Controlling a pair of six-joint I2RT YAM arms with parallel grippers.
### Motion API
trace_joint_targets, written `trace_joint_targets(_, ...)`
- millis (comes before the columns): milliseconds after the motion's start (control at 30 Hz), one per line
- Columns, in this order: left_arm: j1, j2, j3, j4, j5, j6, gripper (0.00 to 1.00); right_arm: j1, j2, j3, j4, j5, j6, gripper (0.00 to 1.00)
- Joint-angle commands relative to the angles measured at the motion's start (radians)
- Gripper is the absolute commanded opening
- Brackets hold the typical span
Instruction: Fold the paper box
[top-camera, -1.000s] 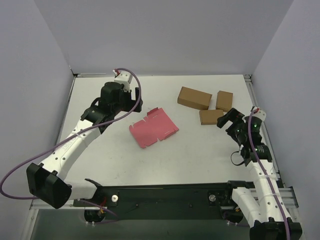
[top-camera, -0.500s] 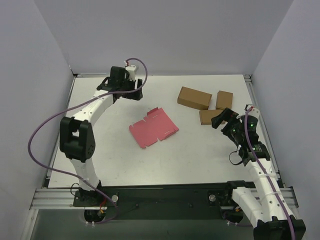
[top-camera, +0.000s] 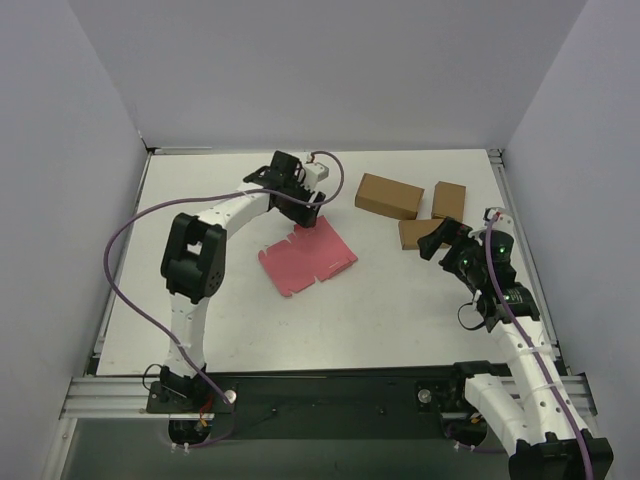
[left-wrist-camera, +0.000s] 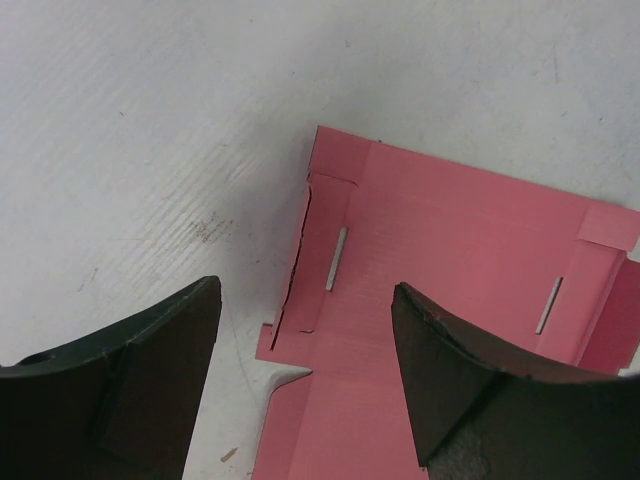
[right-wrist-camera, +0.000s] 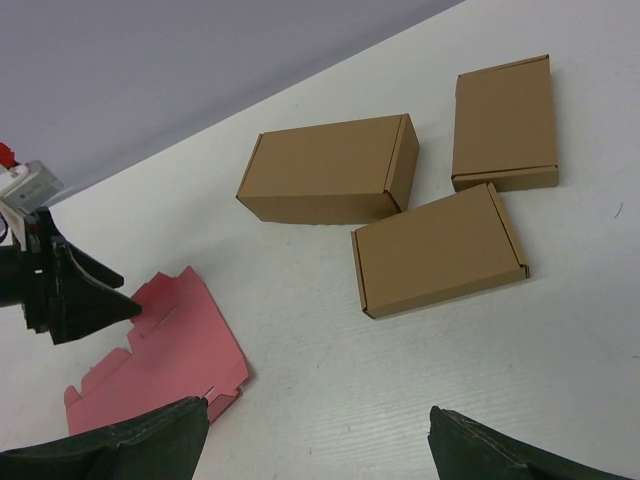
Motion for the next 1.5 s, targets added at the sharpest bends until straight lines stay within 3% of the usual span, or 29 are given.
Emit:
trace_joint_targets(0,-0.018,0.034,0.047,-0.016,-0.073,0.062,0.78,0.007,0.002,0.050,-0.004,-0.015,-0.021,0.94)
trace_joint_targets(167,-0.035,0.040,0.013,0.025,-0.096,0.079,0.71,0.009,-0.004,0.053,-0.012,-0.020,-0.026,0.94)
trace_joint_targets(267,-0.038,0.034,-0.013,0.056,-0.093,0.083,0.47,0.009,-0.008,0.054,-0.018,-0.023,-0.029,0.93)
trace_joint_targets(367,-0.040,0.023,-0.050,0.088,-0.076,0.089,0.40,0.012,-0.006,0.054,-0.018,-0.027,-0.029,0.93)
trace_joint_targets(400,-0.040,0.016,-0.059,0.105,-0.058,0.091,0.30,0.012,-0.006,0.056,-0.020,-0.035,-0.031,0.93)
trace_joint_targets(567,-0.043,-0.003,-0.137,0.160,-0.030,0.103,0.24,0.019,0.002,0.065,-0.026,-0.055,-0.037,0.92)
trace_joint_targets(600,-0.043,-0.016,-0.150,0.177,-0.024,0.105,0.16,0.021,-0.003,0.066,-0.032,-0.058,-0.038,0.91)
trace_joint_targets(667,-0.043,-0.041,-0.177,0.195,-0.019,0.103,0.11,0.025,-0.001,0.077,-0.041,-0.075,-0.044,0.91)
trace_joint_targets(800,-0.060,-0.217,-0.286,0.226,-0.001,0.085,0.00,0.041,-0.003,0.112,-0.073,-0.127,-0.067,0.90)
trace_joint_targets(1067,-0.147,-0.746,-0.611,0.300,0.096,-0.050,0.00,0.134,0.026,0.246,-0.153,-0.420,-0.193,0.87)
trace_joint_targets(1133,-0.138,-0.863,-0.671,0.306,0.130,-0.073,0.00,0.226,0.049,0.286,-0.179,-0.454,-0.228,0.86)
trace_joint_targets(1333,-0.135,-1.038,-0.843,0.357,0.297,-0.110,0.00,0.485,0.132,0.341,-0.241,-0.204,-0.307,0.85)
trace_joint_targets(1467,-0.132,-1.061,-0.855,0.343,0.340,-0.110,0.00,0.535,0.152,0.399,-0.264,-0.126,-0.308,0.85)
